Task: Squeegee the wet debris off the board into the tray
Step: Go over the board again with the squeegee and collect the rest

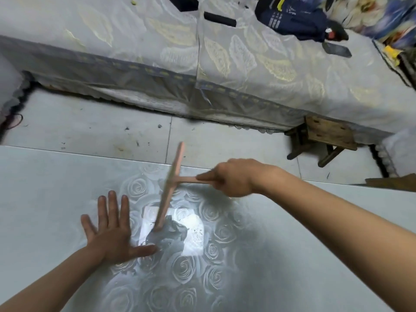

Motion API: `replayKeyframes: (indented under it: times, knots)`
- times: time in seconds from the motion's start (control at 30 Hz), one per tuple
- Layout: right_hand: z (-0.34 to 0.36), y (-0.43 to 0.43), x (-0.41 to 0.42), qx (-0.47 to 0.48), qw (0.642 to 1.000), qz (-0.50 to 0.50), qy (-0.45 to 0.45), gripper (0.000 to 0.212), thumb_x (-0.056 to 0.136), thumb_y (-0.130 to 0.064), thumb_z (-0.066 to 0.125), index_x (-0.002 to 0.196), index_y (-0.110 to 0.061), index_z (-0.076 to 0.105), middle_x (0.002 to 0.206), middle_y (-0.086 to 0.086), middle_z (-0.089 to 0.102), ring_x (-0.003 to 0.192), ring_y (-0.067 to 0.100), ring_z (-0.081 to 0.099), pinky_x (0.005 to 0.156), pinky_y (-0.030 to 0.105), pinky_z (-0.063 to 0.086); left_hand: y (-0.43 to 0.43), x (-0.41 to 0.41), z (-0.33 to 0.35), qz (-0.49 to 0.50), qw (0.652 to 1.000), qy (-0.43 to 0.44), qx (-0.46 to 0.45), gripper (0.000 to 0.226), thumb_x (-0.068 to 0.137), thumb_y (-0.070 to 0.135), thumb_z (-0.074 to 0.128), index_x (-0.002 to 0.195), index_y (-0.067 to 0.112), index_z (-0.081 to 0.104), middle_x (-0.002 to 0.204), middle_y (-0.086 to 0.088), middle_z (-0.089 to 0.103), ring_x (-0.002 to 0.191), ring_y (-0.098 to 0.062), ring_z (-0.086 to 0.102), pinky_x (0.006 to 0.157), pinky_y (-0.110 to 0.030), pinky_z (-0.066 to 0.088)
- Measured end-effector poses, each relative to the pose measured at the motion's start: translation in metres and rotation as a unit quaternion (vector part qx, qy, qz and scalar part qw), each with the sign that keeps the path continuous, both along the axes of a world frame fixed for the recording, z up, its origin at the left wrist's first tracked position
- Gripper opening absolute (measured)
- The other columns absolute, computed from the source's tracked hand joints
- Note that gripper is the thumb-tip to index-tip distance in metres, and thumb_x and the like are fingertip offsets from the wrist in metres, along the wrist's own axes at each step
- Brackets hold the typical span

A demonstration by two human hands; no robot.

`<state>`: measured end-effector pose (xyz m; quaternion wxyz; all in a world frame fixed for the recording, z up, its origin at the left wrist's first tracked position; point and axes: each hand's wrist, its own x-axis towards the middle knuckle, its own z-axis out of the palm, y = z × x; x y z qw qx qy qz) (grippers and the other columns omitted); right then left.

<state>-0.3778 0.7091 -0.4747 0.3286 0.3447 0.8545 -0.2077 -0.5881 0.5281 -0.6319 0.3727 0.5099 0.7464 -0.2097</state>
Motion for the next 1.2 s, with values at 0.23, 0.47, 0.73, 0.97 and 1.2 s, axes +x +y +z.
replayKeyframes:
  times: [0.23, 0.47, 0.73, 0.97, 1.2]
  knots:
    - [0.032, -0.01, -0.028, 0.133, 0.981, 0.143, 0.0, 0.052, 0.093, -0.03, 0.043, 0.136, -0.056, 0.035, 0.115, 0.001, 0.063, 0.101, 0.027, 0.061, 0.066, 0.03, 0.037, 0.0, -0.002, 0.002, -0.008, 1.0, -0.02, -0.002, 0.156, 0.037, 0.098, 0.048, 0.118, 0.014, -0.056, 0.123, -0.013, -0.065, 0.112, -0.033, -0.061, 0.102, -0.069, -0.016]
    - [0.031, 0.01, -0.091, 0.133, 0.961, 0.242, 0.0, 0.043, 0.093, -0.032, 0.045, 0.131, -0.051, 0.046, 0.121, -0.009, 0.059, 0.104, 0.022, 0.058, 0.085, 0.032, 0.049, 0.001, -0.003, 0.002, -0.011, 1.0, -0.015, -0.003, 0.161, 0.033, 0.097, 0.051, 0.114, 0.014, -0.06, 0.124, -0.014, -0.064, 0.111, -0.034, -0.062, 0.1, -0.07, -0.018]
    - [0.003, 0.01, -0.081, 0.058, 0.984, 0.164, 0.037, 0.044, 0.094, -0.031, 0.043, 0.131, -0.055, 0.045, 0.118, -0.008, 0.06, 0.083, 0.017, 0.047, 0.071, 0.03, 0.04, 0.002, -0.006, -0.002, -0.009, 1.0, -0.015, -0.007, 0.162, 0.025, 0.1, 0.045, 0.114, 0.014, -0.06, 0.124, -0.015, -0.064, 0.11, -0.035, -0.062, 0.098, -0.07, -0.02]
    - [-0.002, -0.025, 0.081, -0.013, 0.999, 0.006, -0.041, 0.051, 0.097, -0.037, 0.034, 0.136, -0.065, 0.019, 0.121, -0.008, 0.062, 0.112, 0.022, 0.057, 0.084, 0.032, 0.046, 0.002, -0.006, -0.002, -0.01, 1.0, -0.012, -0.01, 0.161, 0.031, 0.099, 0.048, 0.116, 0.014, -0.06, 0.124, -0.015, -0.064, 0.111, -0.034, -0.062, 0.099, -0.069, -0.02]
    - [0.032, -0.061, 0.104, 0.039, 0.996, -0.073, -0.014, 0.055, 0.097, -0.038, 0.033, 0.123, -0.072, -0.002, 0.118, -0.003, 0.065, 0.106, 0.025, 0.06, 0.082, 0.037, 0.049, 0.002, -0.005, 0.0, -0.003, 1.0, -0.018, 0.004, 0.161, 0.029, 0.099, 0.048, 0.118, 0.016, -0.057, 0.122, -0.012, -0.066, 0.11, -0.032, -0.063, 0.1, -0.07, -0.017]
